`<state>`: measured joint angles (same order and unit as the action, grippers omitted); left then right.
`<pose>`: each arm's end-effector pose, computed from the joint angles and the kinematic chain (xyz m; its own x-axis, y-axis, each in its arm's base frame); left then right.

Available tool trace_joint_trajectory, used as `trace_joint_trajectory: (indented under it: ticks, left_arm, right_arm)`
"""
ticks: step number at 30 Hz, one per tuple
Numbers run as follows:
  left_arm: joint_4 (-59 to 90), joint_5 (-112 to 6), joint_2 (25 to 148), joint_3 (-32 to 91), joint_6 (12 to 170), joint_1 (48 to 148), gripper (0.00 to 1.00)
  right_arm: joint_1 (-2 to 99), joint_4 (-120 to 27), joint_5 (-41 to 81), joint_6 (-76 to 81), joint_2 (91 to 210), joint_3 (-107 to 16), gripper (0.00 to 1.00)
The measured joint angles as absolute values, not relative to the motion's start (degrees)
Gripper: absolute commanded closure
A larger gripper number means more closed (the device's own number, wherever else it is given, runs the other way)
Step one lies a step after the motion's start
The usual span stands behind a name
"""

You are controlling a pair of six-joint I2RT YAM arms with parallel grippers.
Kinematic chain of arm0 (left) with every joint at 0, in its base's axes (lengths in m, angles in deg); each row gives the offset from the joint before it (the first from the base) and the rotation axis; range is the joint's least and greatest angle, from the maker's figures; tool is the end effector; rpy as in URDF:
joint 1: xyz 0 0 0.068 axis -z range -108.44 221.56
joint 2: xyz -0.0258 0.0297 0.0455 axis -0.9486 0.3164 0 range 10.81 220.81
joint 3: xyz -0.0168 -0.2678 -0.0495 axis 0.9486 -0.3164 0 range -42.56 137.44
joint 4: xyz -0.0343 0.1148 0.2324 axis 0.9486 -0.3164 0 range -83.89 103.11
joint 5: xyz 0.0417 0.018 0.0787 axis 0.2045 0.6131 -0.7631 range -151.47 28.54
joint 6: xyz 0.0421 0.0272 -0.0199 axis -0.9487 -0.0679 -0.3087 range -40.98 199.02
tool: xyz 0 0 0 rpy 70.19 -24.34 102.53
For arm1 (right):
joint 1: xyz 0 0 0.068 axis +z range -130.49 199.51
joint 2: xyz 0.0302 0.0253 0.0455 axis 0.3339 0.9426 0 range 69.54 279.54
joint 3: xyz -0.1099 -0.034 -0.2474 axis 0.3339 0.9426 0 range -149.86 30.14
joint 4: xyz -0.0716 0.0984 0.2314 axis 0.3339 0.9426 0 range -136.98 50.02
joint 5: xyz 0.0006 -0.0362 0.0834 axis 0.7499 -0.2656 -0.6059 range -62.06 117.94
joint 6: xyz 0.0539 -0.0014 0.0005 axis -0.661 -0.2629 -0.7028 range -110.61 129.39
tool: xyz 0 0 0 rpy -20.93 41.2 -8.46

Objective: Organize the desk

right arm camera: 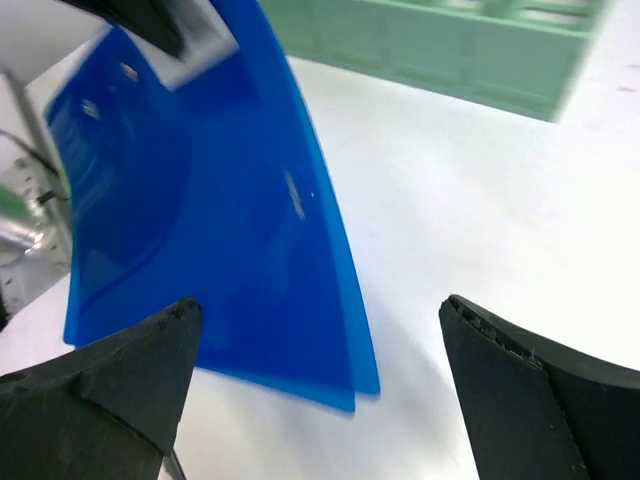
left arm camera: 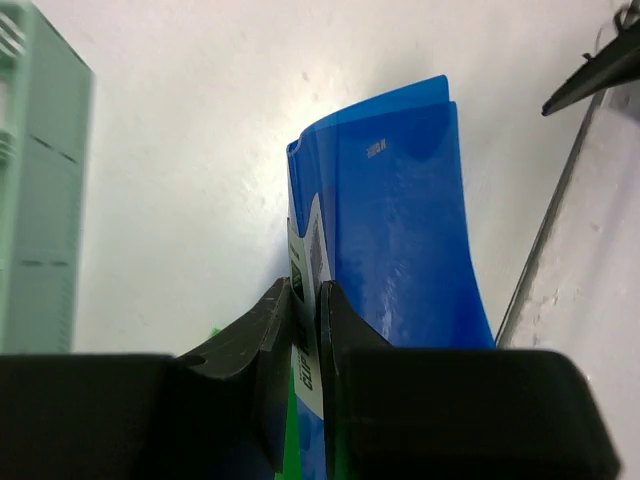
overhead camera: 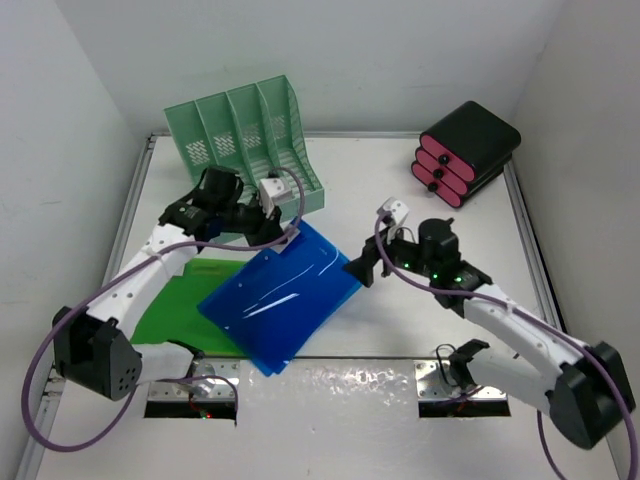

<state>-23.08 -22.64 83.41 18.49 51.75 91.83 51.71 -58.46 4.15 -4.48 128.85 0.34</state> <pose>0.2376 -0.1116 0.2999 -0.3120 0.4959 -0.8104 0.9096 0.4022 -0.1041 0.1863 0.1345 0.2391 -0.4490 -0.0235 -0.8932 -0.7257 0.5928 0.3492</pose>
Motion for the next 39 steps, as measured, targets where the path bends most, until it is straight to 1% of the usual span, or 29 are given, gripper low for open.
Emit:
trace_joint_trajectory:
  ticks: [3, 6, 11, 15, 17, 21, 25, 31, 33, 36, 37, 38, 39]
  left_arm:
    - [-22.6, -23.2, 81.9, 21.7, 54.4, 91.8, 1.0]
    - [-22.1, -24.9, 81.6, 25.2, 58.2, 91.8, 1.0]
    - [-20.9, -28.0, 81.4, 32.0, 63.7, 91.8, 1.0]
    - [-18.6, -28.7, 79.6, 34.3, 66.9, 91.8, 1.0]
    - [-18.3, -28.4, 78.8, 35.5, 68.0, 91.8, 1.0]
    - [-17.9, -27.1, 78.2, 38.1, 69.9, 91.8, 1.0]
    - [-17.8, -25.8, 78.0, 40.0, 70.9, 91.8, 1.0]
    - [-17.4, -23.2, 78.0, 42.9, 72.5, 91.8, 1.0]
    - [-17.2, -22.2, 77.9, 43.7, 73.1, 91.8, 1.0]
    - [-16.6, -21.1, 77.6, 44.4, 73.5, 91.8, 1.0]
    - [-16.6, -20.9, 77.4, 44.4, 73.5, 91.8, 1.0]
    - [-16.7, -20.8, 77.2, 44.4, 73.5, 91.8, 1.0]
    - [-16.7, -20.7, 77.1, 44.4, 73.5, 91.8, 1.0]
  right_arm:
    - [47.7, -53.5, 4.1, -4.1, 123.6, 0.5, 0.01]
    - [43.2, -50.6, 2.5, -5.0, 120.9, 0.5, 0.01]
    - [35.3, -54.0, -1.3, -10.3, 118.0, 2.8, 0.01]
    - [33.2, -65.4, -5.8, -17.4, 118.7, 6.6, 0.01]
    - [33.1, -74.4, -8.5, -21.9, 122.7, 7.8, 0.04]
    - [33.1, -88.2, -10.7, -26.9, 130.2, 8.4, 0.03]
    - [33.1, -96.5, -11.6, -28.8, 135.4, 7.6, 0.04]
    - [33.2, -105.3, -13.6, -31.4, 140.9, 2.6, 0.04]
    - [33.7, -108.5, -14.9, -32.4, 142.3, 1.1, 0.07]
    - [35.3, -108.8, -16.5, -32.0, 144.3, -2.3, 0.1]
    - [35.8, -108.2, -16.8, -31.4, 144.6, -3.1, 0.14]
    - [36.2, -107.9, -17.1, -30.9, 144.8, -3.6, 0.24]
    - [36.7, -108.1, -17.5, -30.6, 145.0, -3.8, 0.31]
